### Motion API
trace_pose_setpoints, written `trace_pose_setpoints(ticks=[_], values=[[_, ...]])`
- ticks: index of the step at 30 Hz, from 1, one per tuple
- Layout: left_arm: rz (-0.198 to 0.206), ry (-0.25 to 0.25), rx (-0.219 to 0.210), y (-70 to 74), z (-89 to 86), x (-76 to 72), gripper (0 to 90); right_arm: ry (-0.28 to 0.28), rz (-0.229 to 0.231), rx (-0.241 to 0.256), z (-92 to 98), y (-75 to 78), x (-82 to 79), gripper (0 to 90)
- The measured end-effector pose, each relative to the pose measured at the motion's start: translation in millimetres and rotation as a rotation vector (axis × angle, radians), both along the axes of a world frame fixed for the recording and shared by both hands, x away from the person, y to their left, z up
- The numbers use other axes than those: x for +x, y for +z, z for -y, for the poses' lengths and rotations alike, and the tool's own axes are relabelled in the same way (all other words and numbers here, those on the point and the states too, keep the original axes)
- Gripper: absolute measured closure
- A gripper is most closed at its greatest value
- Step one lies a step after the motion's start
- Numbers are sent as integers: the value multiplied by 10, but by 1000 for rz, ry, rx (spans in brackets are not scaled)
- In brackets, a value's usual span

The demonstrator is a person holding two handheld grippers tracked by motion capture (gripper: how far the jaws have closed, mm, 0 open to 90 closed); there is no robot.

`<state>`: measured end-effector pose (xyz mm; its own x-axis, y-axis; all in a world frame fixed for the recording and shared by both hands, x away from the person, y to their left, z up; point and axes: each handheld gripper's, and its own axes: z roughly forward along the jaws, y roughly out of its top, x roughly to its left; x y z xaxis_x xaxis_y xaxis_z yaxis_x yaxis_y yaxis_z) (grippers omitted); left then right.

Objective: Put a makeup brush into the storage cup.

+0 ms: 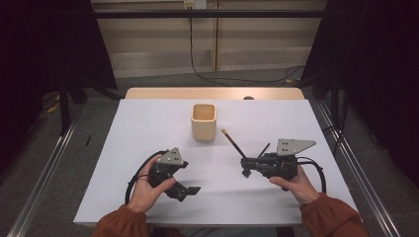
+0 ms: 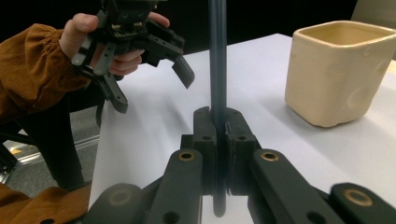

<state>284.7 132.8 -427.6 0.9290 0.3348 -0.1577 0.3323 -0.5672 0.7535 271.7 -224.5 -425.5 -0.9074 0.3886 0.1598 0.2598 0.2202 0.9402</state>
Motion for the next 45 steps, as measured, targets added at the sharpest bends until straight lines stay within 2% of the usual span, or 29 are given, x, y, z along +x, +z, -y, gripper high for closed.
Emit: trace_pose_setpoints(ticks=[3, 4, 5, 7, 8, 9, 12, 13, 16, 19, 26, 33, 38, 41, 45], values=[[47, 47, -61, -4, -146, -82, 34, 14, 3, -8, -11, -1, -14, 853], [47, 47, -61, -4, -146, -82, 33, 15, 3, -7, -12, -1, -13, 853], [65, 76, -112, 0, -193, -87, 30, 16, 4, -5, -12, -1, -10, 852], [88, 104, -145, 6, -219, -77, 24, 16, 4, -6, -11, 4, -7, 852], [96, 107, -167, 5, -225, -72, 24, 16, 5, -3, -12, 6, -9, 852], [96, 107, -167, 5, -225, -72, 23, 16, 5, -3, -12, 6, -9, 852], [117, 124, -228, 13, -207, -79, 18, 16, 6, 3, -13, 7, -3, 852], [117, 124, -228, 13, -207, -79, 18, 21, 7, -1, -14, 7, -4, 853], [136, 138, -263, 29, -175, -91, 18, 23, 10, 1, -19, 5, -11, 852], [129, 140, -302, 32, -141, -88, 19, 25, 13, 4, -22, 7, -14, 853], [142, 141, -337, 104, -2, -57, 13, 24, 23, 12, -21, 12, -5, 852], [152, 87, -341, 181, 198, 0, 24, 36, 21, 9, -36, 9, -14, 852], [155, 68, -349, 222, 321, 10, 25, 50, 17, 6, -57, 5, -32, 852], [163, 57, -379, 236, 386, 19, 27, 47, 16, 7, -58, 5, -30, 852], [172, 57, -372, 264, 458, 31, 42, 45, 19, 6, -53, 8, -29, 852]])
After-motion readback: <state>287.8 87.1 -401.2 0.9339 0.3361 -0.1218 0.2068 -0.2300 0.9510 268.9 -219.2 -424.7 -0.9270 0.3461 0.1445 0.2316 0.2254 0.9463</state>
